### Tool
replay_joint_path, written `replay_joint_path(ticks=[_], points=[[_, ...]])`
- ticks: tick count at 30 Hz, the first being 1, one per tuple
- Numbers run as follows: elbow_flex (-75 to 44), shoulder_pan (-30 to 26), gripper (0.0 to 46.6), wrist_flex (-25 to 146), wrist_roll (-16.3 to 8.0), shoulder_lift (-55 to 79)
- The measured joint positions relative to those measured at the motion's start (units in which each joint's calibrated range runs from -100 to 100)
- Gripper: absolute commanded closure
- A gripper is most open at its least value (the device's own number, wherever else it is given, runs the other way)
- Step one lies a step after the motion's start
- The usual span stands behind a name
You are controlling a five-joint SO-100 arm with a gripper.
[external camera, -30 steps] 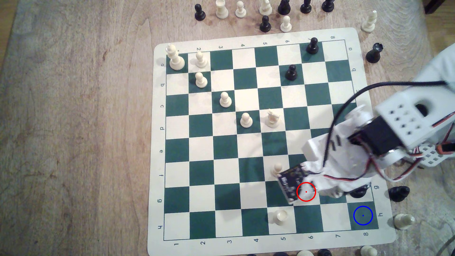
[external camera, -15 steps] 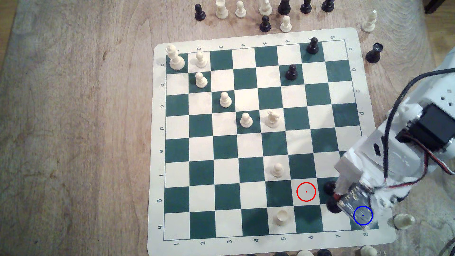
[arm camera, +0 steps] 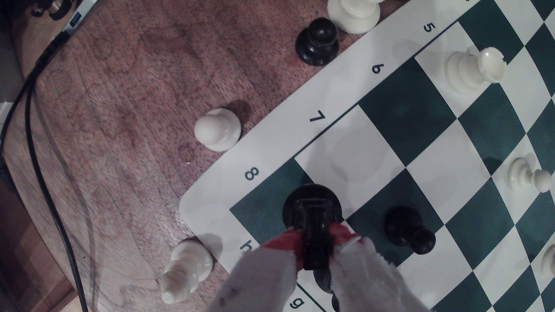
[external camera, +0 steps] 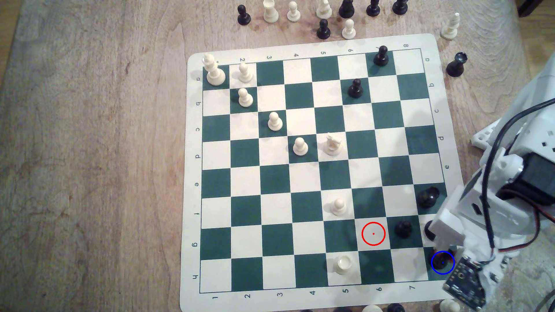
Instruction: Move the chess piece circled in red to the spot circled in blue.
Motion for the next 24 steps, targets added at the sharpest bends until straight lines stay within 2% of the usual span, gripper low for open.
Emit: replay_joint_path(ticks=[16, 24], points=[[2.89, -3.47, 46.3, -4.14, -0.44, 7.12], [3.25, -3.47, 45.9, -7.09, -0.44, 9.97]])
